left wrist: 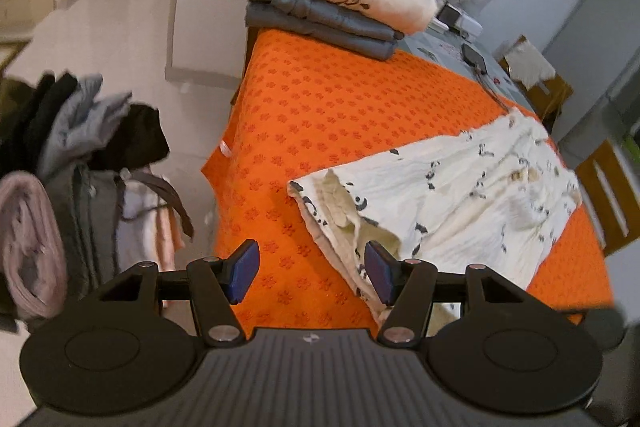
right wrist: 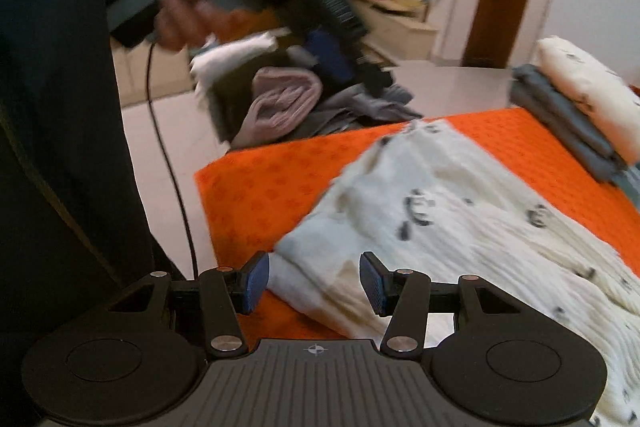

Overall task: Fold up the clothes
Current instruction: 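Move the left tool over the folded shirt end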

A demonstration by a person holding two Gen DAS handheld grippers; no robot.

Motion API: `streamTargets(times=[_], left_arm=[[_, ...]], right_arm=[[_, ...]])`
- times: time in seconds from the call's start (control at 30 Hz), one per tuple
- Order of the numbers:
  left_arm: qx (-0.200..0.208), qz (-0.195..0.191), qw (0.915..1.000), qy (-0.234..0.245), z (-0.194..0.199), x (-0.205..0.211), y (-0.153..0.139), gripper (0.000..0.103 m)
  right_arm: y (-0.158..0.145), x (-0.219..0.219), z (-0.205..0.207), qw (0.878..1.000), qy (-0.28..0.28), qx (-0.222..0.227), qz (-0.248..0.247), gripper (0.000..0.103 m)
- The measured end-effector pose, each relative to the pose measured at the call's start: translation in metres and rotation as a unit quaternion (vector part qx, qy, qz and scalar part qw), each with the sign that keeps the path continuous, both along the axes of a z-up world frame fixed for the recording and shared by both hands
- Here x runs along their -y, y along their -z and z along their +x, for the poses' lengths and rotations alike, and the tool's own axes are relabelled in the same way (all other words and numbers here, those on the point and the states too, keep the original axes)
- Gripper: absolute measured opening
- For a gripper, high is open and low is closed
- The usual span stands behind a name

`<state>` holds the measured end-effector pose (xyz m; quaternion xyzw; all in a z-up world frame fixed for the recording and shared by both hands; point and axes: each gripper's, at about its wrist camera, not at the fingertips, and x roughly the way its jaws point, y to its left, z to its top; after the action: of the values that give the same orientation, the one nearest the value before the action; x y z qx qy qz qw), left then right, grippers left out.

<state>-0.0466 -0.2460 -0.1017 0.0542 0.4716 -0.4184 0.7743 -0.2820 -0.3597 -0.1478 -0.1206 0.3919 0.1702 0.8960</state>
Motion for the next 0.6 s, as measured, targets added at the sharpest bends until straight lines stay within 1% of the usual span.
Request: streamTargets(times=[0.07, 0.17, 0.27, 0.33, 0.37, 0.4, 0.43, 0.47, 0.5, 0.53, 0.57, 0.6], left_arm=[[-0.02, -0.011, 0.9996, -0.014, 0.009, 0.006, 0.007, 0.065], [-0.044, -0.027, 0.9983, -0.028, 0.02, 0.019, 0.019, 0.065], [-0.062, -0.028, 0.9969, -0.039, 0.03, 0.033, 0.031, 0.064], [-0.059, -0.019, 0.9969, -0.048, 0.035, 0.04, 0.039, 0.064], [-0.058, -0.017, 0.9969, -0.052, 0.038, 0.044, 0.042, 0.064], [-0.057, -0.016, 0.9968, -0.054, 0.04, 0.046, 0.044, 0.063], [-0.057, -0.016, 0.9967, -0.056, 0.042, 0.048, 0.047, 0.062], [-0.057, -0.016, 0.9965, -0.058, 0.044, 0.05, 0.049, 0.06], [-0.061, -0.02, 0.9964, -0.057, 0.045, 0.052, 0.051, 0.047], [-0.067, -0.021, 0.9962, -0.053, 0.046, 0.055, 0.053, 0.035], [-0.072, -0.022, 0.996, -0.05, 0.047, 0.057, 0.055, 0.01], [-0.069, -0.019, 0.9961, -0.051, 0.048, 0.059, 0.055, 0.003]], right_arm=[[0.009, -0.006, 0.003, 1.0, -0.012, -0.007, -0.01, 0.053], [0.02, -0.009, 0.005, 1.0, -0.013, -0.014, -0.02, 0.053], [0.023, -0.006, 0.004, 1.0, -0.009, -0.01, -0.02, 0.051], [0.023, -0.005, 0.003, 1.0, -0.006, -0.008, -0.014, 0.048], [0.023, -0.004, 0.002, 1.0, -0.003, -0.007, -0.01, 0.044], [0.023, -0.003, 0.003, 1.0, 0.002, -0.007, -0.006, 0.037], [0.024, -0.002, 0.003, 1.0, 0.009, -0.007, -0.003, 0.034], [0.024, 0.0, 0.004, 1.0, 0.017, -0.006, 0.0, 0.027], [0.023, 0.002, 0.004, 1.0, 0.026, -0.005, 0.007, 0.019], [0.021, 0.005, 0.004, 0.999, 0.037, -0.005, 0.016, 0.019], [0.019, 0.009, 0.005, 0.999, 0.048, -0.005, 0.026, 0.017], [0.017, 0.012, 0.005, 0.998, 0.059, -0.005, 0.036, 0.017]])
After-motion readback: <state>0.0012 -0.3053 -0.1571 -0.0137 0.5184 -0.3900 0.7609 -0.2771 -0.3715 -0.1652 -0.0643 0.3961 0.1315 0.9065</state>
